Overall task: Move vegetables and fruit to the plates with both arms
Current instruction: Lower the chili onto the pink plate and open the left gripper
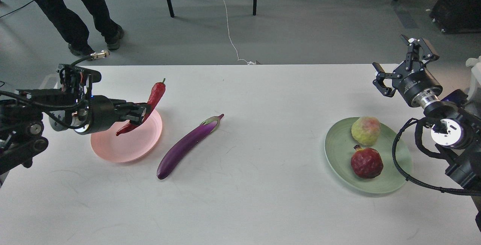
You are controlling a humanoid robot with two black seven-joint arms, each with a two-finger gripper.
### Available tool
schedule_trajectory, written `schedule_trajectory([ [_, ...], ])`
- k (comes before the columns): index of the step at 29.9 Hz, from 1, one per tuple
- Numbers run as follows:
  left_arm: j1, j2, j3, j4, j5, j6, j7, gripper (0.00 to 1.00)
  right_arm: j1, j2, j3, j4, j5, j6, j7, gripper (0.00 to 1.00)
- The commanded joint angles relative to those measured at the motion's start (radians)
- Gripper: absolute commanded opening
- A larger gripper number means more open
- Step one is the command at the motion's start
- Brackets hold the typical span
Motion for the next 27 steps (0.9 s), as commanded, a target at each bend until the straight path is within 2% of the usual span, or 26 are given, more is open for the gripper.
schedule_trajectory([
  [1, 0.007, 0.001, 0.029, 0.087, 0.006, 0.003, -0.002, 0.09, 0.003, 0.005, 0.000, 0.003, 0.000, 0.000, 0.000, 0.99],
  [4, 0.016, -0.005, 0.059, 0.138, 0.004, 0.012, -0.025, 0.10, 0.004, 0.006, 0.000, 0.005, 0.000, 0.000, 0.000, 0.99],
  [11, 0.019, -0.051, 0.073, 0.142, -0.005, 0.046, -0.025, 0.15, 0.004, -0.001, 0.000, 0.003, 0.000, 0.000, 0.000, 0.99],
  [13, 0.019, -0.066, 0.073, 0.142, -0.005, 0.046, -0.021, 0.23, 0.004, -0.001, 0.000, 0.003, 0.000, 0.000, 0.000, 0.99],
  [16, 0.017, -0.096, 0.075, 0.153, 0.004, 0.054, -0.013, 0.50, 0.003, -0.003, 0.000, 0.003, 0.000, 0.000, 0.001, 0.99],
  [17, 0.017, -0.097, 0.075, 0.161, 0.007, 0.055, -0.013, 0.53, 0.001, -0.003, 0.000, 0.003, 0.000, 0.000, 0.001, 0.99],
  [22, 0.011, -0.094, 0.073, 0.165, 0.006, 0.054, -0.016, 0.61, -0.007, -0.017, 0.000, 0.003, 0.000, 0.000, 0.004, 0.99],
  [27, -0.036, -0.097, 0.059, 0.147, 0.003, 0.050, -0.018, 0.63, -0.013, -0.017, 0.000, 0.003, 0.000, 0.000, 0.006, 0.99],
])
